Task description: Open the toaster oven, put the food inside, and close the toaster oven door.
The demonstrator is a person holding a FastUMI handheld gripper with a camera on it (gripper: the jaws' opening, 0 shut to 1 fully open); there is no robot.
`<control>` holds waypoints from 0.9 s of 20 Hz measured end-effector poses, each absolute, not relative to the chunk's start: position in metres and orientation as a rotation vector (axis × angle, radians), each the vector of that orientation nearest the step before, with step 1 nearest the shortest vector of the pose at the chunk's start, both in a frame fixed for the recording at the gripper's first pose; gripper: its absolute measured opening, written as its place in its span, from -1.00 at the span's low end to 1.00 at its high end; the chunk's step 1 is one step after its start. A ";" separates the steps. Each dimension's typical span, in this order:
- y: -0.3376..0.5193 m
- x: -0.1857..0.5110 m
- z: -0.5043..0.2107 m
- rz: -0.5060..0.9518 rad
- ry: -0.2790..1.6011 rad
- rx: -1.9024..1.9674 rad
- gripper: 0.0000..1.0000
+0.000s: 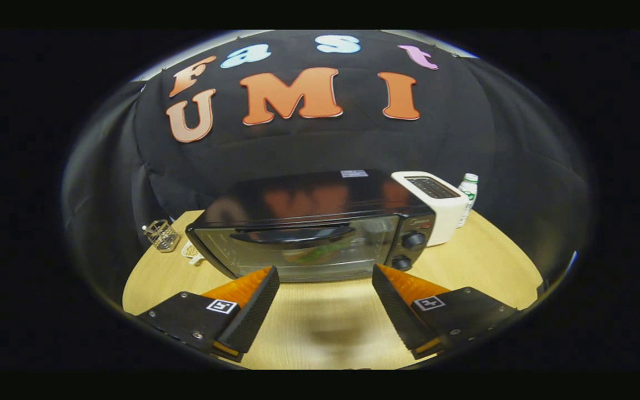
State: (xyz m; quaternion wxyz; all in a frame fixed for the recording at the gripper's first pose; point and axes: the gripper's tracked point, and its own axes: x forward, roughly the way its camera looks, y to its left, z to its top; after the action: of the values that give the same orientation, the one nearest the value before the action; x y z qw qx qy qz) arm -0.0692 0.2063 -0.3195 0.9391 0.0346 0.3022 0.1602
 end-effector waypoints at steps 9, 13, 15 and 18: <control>0.098 -0.055 -0.225 0.232 0.441 0.061 0.98; 0.065 -0.043 -0.171 0.215 0.337 0.065 0.98; 0.052 -0.038 -0.151 0.214 0.294 0.066 0.98; 0.039 -0.031 -0.133 0.220 0.240 0.065 0.98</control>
State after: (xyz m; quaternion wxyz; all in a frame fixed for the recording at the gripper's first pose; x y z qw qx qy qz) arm -0.0312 0.0393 -0.1326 0.9862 0.0324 0.1196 0.1097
